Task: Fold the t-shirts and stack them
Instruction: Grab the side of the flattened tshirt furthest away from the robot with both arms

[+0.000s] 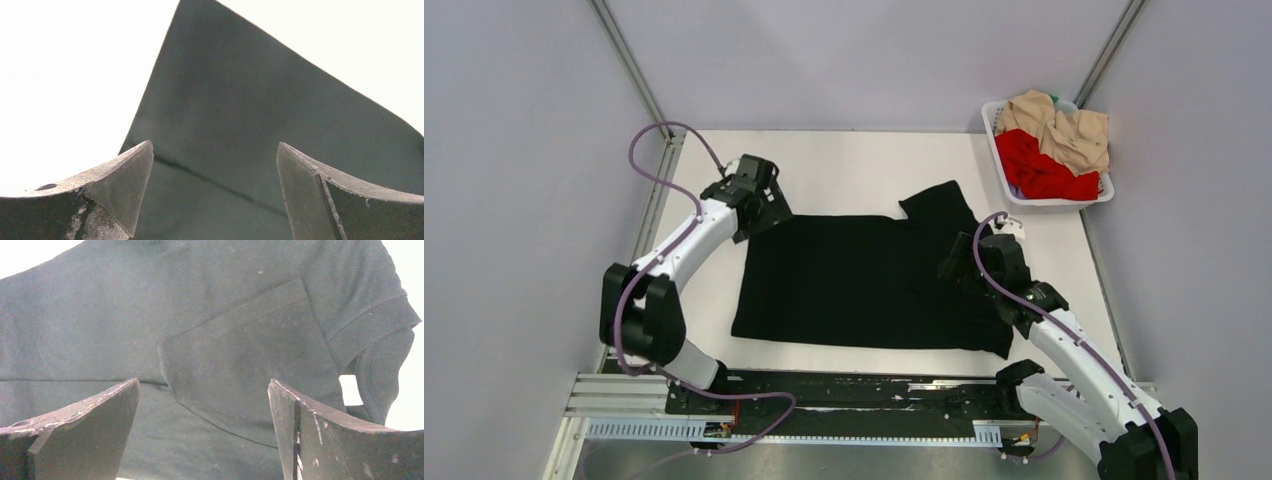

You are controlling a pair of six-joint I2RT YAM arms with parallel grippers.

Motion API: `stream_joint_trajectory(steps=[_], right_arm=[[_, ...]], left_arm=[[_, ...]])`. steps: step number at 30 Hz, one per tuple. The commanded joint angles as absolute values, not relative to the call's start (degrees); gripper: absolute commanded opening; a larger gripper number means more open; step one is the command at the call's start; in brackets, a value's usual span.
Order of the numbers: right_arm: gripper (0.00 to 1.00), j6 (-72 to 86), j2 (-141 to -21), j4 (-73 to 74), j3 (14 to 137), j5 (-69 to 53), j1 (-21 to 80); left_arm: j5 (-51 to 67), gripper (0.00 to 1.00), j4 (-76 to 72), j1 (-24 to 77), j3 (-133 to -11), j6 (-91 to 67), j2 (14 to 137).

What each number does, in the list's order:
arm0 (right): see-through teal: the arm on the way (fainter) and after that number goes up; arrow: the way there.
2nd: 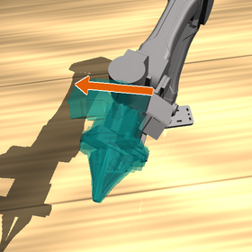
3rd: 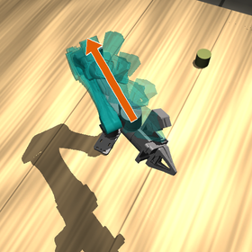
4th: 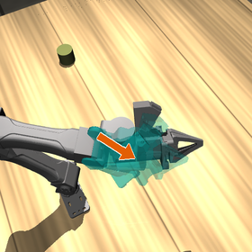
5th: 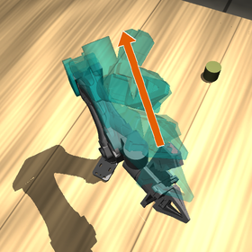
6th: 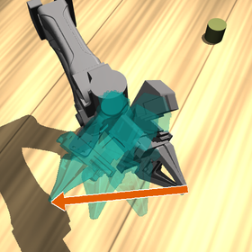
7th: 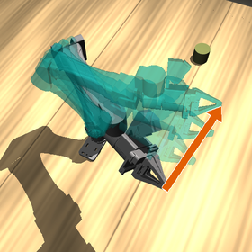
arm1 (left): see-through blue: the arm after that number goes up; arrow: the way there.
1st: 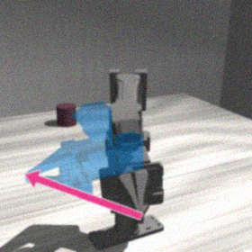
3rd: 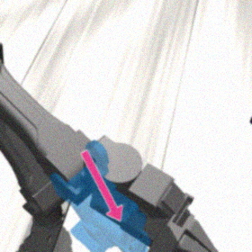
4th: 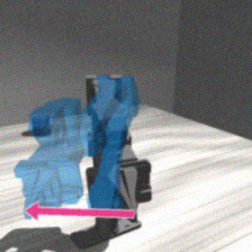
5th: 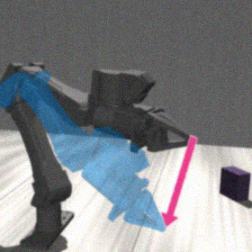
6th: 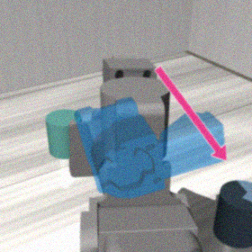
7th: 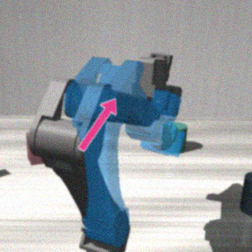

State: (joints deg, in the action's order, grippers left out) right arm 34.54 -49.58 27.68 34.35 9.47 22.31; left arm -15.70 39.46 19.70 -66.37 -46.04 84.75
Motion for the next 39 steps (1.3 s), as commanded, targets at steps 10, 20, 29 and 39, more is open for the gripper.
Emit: stream_joint_trajectory(steps=[10,20,29,39], right_arm=[[1.00,31.1,-48.9,22.5,31.3,13.3,22.1],[1.00,30.6,-51.0,22.5,31.6,11.9,22.1],[1.00,30.6,-50.8,22.4,31.6,11.9,22.1],[1.00,30.8,-50.2,22.4,31.2,11.7,22.1]], left_arm=[[-25.7,0.85,43.8,9.5,-97.9,-32.5,120.2],[-20.9,0.77,46.4,9.2,-105.9,-32.2,129.9],[-16.3,0.66,46.3,9.2,-98.6,-36.4,127.9],[-15.3,0.59,42.1,9.2,-88.9,-40.4,122.2]])
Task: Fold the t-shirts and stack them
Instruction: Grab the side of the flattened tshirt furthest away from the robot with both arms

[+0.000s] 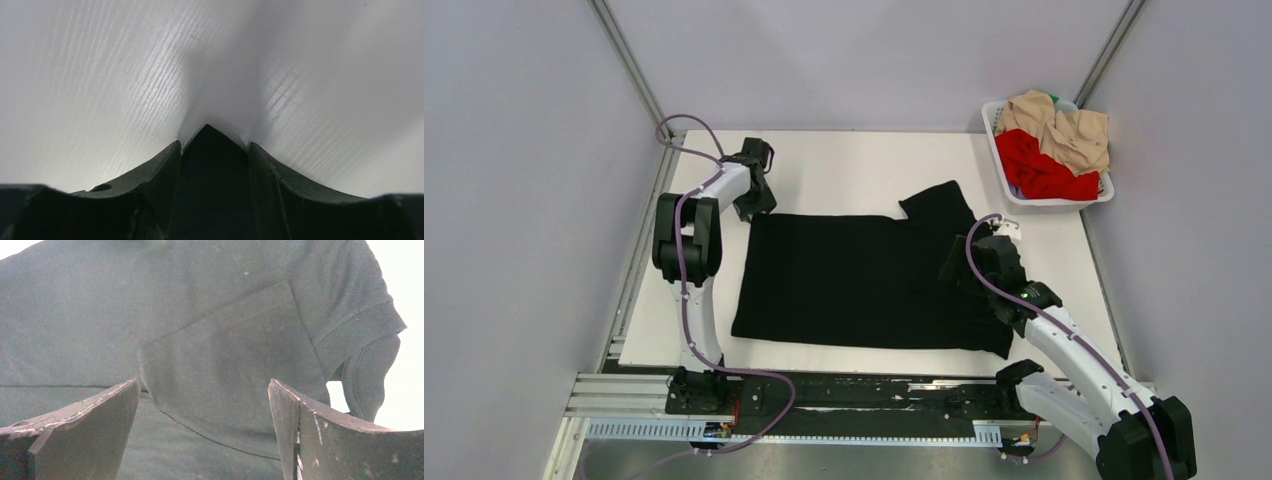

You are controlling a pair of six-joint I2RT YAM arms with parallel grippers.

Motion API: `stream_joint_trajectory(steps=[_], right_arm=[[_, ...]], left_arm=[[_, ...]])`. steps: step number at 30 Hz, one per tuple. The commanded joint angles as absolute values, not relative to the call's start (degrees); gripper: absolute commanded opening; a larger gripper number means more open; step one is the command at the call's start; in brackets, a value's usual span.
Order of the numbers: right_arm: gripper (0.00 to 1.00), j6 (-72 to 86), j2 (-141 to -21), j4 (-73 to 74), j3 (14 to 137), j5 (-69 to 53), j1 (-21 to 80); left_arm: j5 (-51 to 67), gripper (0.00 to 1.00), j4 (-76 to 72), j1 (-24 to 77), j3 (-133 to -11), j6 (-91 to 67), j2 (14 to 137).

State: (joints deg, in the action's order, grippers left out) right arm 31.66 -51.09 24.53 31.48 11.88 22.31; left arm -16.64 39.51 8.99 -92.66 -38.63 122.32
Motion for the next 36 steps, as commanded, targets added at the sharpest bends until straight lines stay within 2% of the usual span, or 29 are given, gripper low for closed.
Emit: stream_joint_trajectory(steps=[1,3,8,13,18,19,24,28,34,36], right_arm=[[1.00,30.8,-50.2,22.3,31.2,11.6,22.1],[1.00,30.8,-50.4,22.3,31.2,11.6,22.1],[1.00,30.8,-50.6,22.3,31.2,11.6,22.1],[1.00,30.8,-51.3,22.3,31.5,11.6,22.1],[1.00,30.8,-52.1,22.3,31.9,11.7,22.1],[1.00,30.6,-52.2,22.3,32.0,11.9,22.1],[1.00,31.0,-54.7,22.1,33.8,15.2,22.1],[1.00,32.1,-62.0,22.0,38.6,18.5,21.7],[1.00,29.0,-82.0,23.9,58.7,20.7,18.7],[0.97,29.1,-90.0,25.4,66.3,22.3,17.2]], left_arm=[[-15.1,0.57,41.9,9.2,-88.6,-40.6,122.2],[-14.9,0.52,41.8,9.2,-88.7,-40.7,122.4],[-14.8,0.48,42.9,9.2,-90.8,-40.2,123.6],[-15.4,0.29,44.0,9.2,-91.8,-39.9,123.7],[-15.9,0.04,45.4,9.2,-92.1,-39.6,123.9],[-15.9,0.01,45.7,9.2,-92.1,-39.5,123.8],[-16.2,0.00,46.2,9.2,-91.7,-39.1,122.8],[-16.2,0.00,45.3,9.2,-90.9,-38.0,121.5],[-14.8,0.00,43.0,9.2,-88.9,-35.7,120.5],[-14.3,0.00,42.3,9.2,-88.2,-35.5,120.3]])
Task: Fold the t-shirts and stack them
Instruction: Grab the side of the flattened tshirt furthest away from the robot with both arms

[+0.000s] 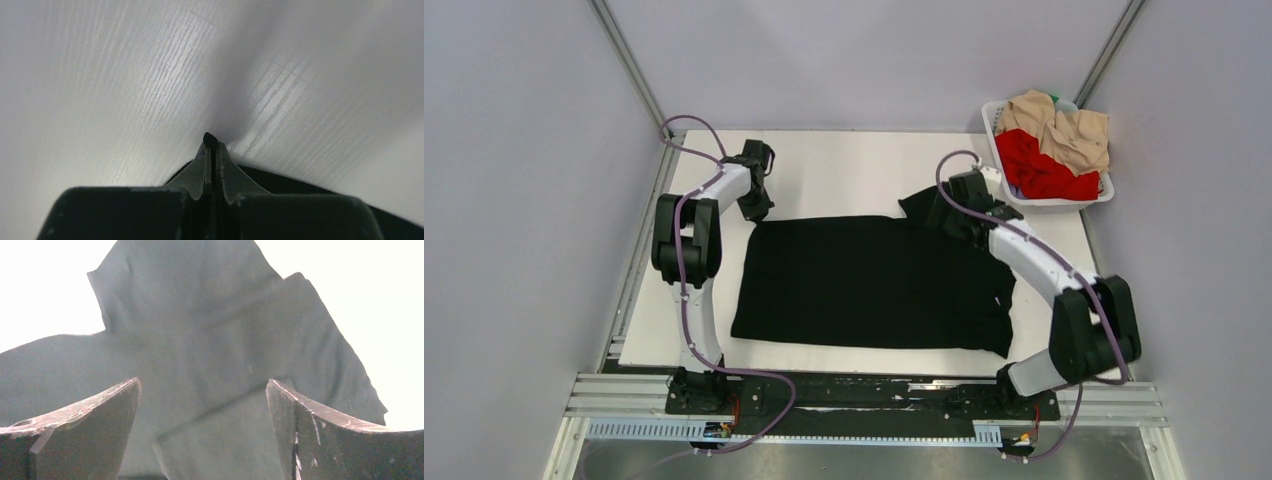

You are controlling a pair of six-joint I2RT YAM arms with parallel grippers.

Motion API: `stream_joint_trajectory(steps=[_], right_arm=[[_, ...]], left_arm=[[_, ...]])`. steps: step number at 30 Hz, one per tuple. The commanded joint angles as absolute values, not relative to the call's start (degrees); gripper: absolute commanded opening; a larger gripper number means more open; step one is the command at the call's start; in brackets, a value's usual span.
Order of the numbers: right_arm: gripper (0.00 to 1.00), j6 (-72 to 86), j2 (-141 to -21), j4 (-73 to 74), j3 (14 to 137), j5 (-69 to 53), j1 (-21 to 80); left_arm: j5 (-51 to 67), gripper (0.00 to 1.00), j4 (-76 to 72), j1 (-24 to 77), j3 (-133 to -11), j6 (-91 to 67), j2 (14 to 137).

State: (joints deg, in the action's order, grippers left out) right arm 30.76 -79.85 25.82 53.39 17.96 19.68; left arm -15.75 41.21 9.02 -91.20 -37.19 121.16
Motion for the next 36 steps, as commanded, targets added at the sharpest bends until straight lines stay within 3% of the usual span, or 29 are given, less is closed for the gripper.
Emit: stream_joint_trajectory(steps=[1,8,14,25,34,36], right_arm=[[0.95,28.8,-94.1,26.2,70.5,22.8,16.4],[0.82,25.5,-123.2,37.3,103.0,21.5,13.0],[0.77,21.4,-136.5,44.6,122.1,22.6,12.8],[0.68,21.2,-140.8,45.1,121.7,20.5,12.8],[0.53,26.4,-136.7,45.5,114.1,24.7,12.8],[0.46,27.2,-136.3,45.3,113.1,25.4,12.8]], left_arm=[[-14.3,0.00,42.1,9.2,-88.0,-35.3,120.3],[-15.2,0.00,41.9,9.3,-87.8,-34.8,119.8],[-15.4,0.00,42.3,9.2,-88.1,-34.6,119.7],[-14.7,0.00,42.6,9.2,-88.4,-34.6,120.0],[-16.1,0.00,43.3,9.2,-87.6,-34.9,118.3],[-15.9,0.00,43.3,9.2,-87.7,-34.8,118.0]])
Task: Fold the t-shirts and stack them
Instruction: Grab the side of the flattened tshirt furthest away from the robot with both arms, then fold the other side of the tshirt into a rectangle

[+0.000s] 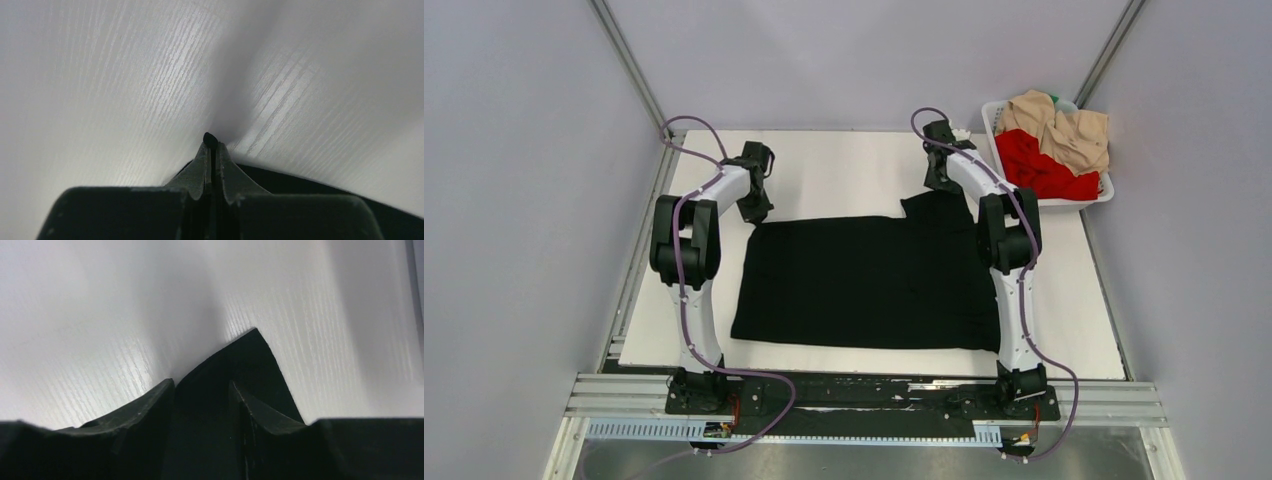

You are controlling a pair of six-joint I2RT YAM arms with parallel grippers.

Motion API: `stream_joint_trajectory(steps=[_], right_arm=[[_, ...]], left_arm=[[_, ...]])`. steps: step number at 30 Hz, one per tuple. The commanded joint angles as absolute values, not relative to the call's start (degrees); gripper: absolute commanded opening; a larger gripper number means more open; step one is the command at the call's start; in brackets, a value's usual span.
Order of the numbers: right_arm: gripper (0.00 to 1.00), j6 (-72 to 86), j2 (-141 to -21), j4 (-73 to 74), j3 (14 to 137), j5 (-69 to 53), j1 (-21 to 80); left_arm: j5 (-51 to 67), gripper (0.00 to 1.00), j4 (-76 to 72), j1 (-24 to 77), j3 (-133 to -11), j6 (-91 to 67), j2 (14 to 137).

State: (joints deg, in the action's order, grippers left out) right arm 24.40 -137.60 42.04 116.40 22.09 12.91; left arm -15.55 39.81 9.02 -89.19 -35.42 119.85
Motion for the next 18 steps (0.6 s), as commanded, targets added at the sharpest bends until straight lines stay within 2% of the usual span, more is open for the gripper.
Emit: stream_joint_trajectory(steps=[1,4,8,10,18], right_arm=[[0.42,27.5,-136.4,45.1,112.9,25.5,12.8],[0.31,28.6,-136.8,44.6,112.8,25.4,12.7],[0.08,29.5,-136.3,41.5,111.6,24.1,12.6],[0.00,29.2,-134.9,38.4,110.7,22.7,12.5],[0.00,22.1,-126.9,27.1,106.9,22.6,12.6]], left_arm=[[-15.9,0.00,43.4,9.2,-87.7,-34.7,117.8],[-16.1,0.00,43.6,9.2,-87.4,-34.7,117.3],[-16.6,0.00,43.7,9.2,-87.6,-34.7,116.8],[-16.7,0.00,43.9,9.3,-88.1,-34.7,116.9],[-18.6,0.00,46.3,9.2,-93.6,-34.3,117.1]])
